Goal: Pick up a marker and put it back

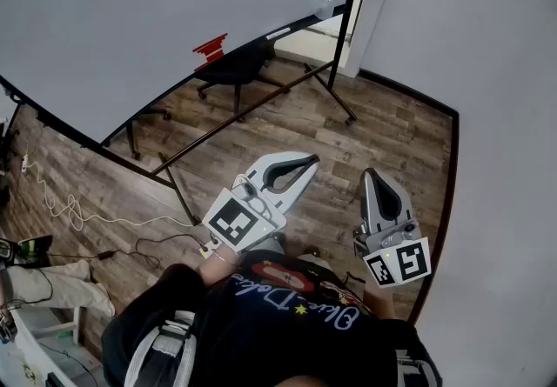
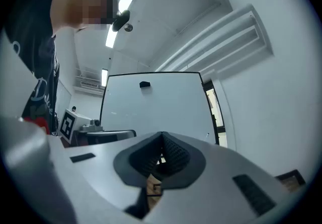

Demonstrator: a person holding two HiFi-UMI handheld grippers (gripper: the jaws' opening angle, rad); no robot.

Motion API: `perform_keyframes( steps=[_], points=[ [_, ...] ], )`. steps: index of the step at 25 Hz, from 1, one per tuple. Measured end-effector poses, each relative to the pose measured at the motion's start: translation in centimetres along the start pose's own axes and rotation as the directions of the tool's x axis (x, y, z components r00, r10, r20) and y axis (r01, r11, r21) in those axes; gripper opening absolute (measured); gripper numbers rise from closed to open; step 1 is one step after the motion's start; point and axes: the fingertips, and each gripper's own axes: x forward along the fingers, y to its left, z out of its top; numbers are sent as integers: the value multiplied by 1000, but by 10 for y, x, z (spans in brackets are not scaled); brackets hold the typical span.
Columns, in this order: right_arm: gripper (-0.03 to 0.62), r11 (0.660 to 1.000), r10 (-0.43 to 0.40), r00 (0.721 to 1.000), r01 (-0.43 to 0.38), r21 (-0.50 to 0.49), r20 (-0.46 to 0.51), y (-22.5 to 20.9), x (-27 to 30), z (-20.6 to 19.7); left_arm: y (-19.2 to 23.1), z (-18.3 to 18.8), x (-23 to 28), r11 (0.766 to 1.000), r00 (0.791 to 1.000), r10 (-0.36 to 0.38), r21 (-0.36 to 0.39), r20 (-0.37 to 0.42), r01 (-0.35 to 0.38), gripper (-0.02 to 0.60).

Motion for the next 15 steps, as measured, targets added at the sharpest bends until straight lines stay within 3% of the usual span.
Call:
perform_keyframes(
  steps=[15],
  points=[
    [0,998,7,998,-10,57,61,-15,-3,4,2,0,4,999,999,40,27,-1,-39,3]
  ],
)
